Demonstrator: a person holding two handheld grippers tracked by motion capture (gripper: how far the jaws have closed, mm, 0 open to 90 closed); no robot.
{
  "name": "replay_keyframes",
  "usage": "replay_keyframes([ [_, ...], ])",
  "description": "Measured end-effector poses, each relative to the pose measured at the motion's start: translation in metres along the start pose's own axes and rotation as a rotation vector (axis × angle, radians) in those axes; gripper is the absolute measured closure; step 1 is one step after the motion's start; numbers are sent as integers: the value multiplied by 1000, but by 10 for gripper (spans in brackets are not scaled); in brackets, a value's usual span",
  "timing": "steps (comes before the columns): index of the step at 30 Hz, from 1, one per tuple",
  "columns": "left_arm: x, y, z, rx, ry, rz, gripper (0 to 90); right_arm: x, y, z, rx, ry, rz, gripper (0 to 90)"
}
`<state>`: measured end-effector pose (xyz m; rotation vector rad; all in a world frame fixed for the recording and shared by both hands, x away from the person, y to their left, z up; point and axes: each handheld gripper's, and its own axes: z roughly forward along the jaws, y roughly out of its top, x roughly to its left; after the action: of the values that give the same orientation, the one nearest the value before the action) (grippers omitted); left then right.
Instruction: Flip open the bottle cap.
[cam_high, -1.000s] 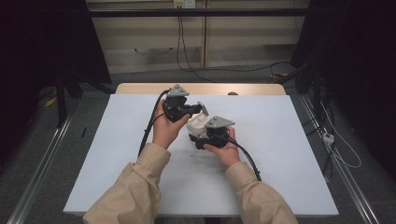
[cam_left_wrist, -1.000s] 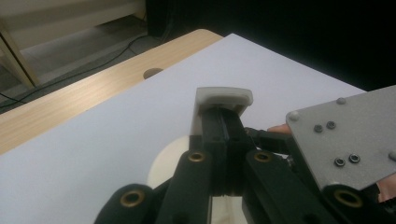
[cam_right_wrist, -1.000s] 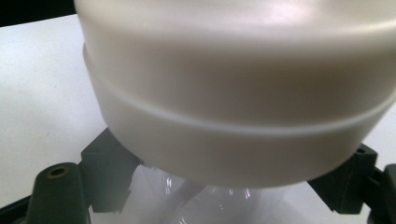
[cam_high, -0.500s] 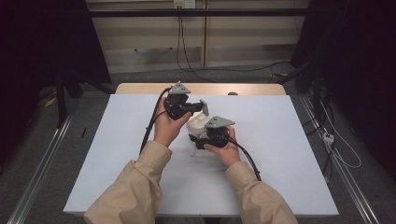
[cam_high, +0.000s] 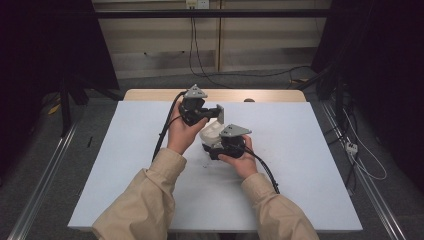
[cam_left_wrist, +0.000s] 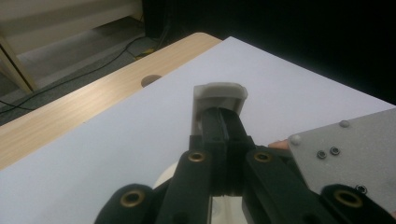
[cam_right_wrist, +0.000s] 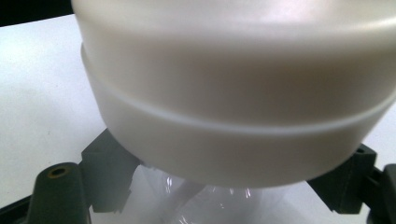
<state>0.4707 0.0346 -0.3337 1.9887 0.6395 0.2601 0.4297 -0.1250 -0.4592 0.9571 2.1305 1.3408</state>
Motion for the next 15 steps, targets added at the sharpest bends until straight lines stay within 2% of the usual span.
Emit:
replay_keyframes([
  [15, 1, 5, 9, 6, -9, 7, 900, -1, 0, 0, -1, 4, 2, 190],
])
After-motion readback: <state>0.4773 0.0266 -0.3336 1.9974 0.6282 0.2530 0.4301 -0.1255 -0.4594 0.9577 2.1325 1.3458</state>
